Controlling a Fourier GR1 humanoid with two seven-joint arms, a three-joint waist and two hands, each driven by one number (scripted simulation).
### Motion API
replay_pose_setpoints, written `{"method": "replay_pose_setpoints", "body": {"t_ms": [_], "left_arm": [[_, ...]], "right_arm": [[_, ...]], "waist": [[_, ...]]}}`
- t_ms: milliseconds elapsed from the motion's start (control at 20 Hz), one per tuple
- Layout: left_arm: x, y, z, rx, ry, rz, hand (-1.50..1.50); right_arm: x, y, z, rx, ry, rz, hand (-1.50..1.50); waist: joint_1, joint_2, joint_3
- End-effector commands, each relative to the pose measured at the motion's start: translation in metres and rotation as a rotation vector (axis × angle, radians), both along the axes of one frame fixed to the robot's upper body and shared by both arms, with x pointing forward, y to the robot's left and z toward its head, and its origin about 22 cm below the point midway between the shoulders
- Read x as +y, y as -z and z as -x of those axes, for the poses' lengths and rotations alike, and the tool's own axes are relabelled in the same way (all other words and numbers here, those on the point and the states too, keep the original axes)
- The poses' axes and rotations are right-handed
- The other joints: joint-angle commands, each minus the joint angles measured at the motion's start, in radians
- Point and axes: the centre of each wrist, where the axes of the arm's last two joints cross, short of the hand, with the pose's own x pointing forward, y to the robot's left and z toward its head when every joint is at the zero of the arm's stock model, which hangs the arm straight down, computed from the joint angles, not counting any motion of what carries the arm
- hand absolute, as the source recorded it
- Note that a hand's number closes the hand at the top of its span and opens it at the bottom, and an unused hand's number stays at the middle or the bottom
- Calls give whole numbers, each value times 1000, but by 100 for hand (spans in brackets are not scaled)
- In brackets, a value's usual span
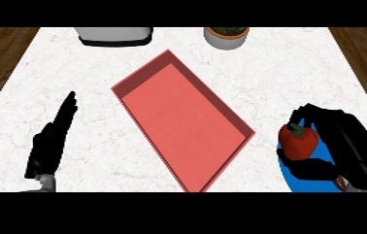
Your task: Pick the bell pepper from the plate and place it in the cardboard box
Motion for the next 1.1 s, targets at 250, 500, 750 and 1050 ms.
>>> {"method": "replay_pose_setpoints", "body": {"t_ms": [250, 500, 750, 1050], "left_arm": [[-6, 2, 5, 5, 6, 8, 0], [6, -5, -4, -23, 8, -11, 0], [-25, 2, -19, -3, 6, -19, 0], [-5, -14, -25, -16, 16, -13, 0]], "right_arm": [[54, -66, 0, -113, -192, -205, 150], [92, -91, -9, -87, -199, -209, 150], [132, -84, -53, -44, -173, -173, 150], [189, -94, -89, 24, -165, -144, 150]], "waist": [[12, 3, 0], [10, 3, 0], [13, 6, 0], [25, 7, 0]]}}
